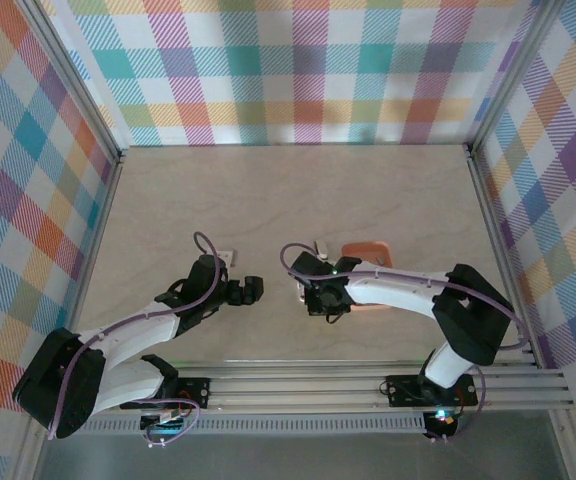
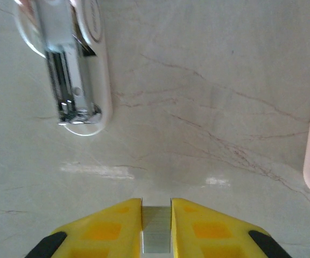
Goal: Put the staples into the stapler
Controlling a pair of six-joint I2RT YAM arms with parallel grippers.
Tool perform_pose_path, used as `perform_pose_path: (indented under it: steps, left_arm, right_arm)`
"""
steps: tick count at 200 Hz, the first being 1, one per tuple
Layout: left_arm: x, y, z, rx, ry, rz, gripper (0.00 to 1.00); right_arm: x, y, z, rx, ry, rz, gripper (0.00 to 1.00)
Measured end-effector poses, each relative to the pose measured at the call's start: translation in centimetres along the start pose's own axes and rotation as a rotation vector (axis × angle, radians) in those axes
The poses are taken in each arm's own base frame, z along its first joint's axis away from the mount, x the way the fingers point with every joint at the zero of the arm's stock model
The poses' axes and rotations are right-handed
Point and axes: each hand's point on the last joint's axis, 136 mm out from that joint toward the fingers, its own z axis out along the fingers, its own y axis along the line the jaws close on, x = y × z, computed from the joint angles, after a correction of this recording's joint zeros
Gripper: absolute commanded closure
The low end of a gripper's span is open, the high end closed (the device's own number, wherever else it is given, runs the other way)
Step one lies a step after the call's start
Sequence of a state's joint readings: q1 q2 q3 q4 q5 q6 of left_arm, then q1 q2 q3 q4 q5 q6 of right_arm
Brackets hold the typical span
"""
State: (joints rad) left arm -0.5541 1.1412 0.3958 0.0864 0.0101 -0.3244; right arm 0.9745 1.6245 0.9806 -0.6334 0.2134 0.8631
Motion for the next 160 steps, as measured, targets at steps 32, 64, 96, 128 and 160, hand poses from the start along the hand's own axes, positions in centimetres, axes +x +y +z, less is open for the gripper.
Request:
perform_pose_path:
  steps: [32,64,96,128,160]
  left_arm:
    - [0.0,-0.1,0.0,0.005,0.005,0.0,0.0]
    - [-0.5,-0.4,-0.1,0.011,-0.005,0.001,0.0]
    - [-0.4,-0.4,-0.1,0.01,-0.002,0.0,0.0]
    - [-0.4,-0.3,-0.1,0.009,-0.002,0.0,0.0]
    - [-0.4,-0.3,-0.1,0.009,-0.001,0.0,0.0]
  right_arm:
    - [1.1,-0.2,1.5,0.023,0.059,0.015,0.79]
    - [1.4,-0.2,1.6,0.021,0.076,0.023,0.79]
    - [1.9,-0.3,2.0,0.028,0.099,0.031,0.73]
    - [2.0,-0.3,1.8,0.029,0.109,0.037,0.66]
    - [2.2,-1.0,0.1,0.045,0.13,0.067,0.65]
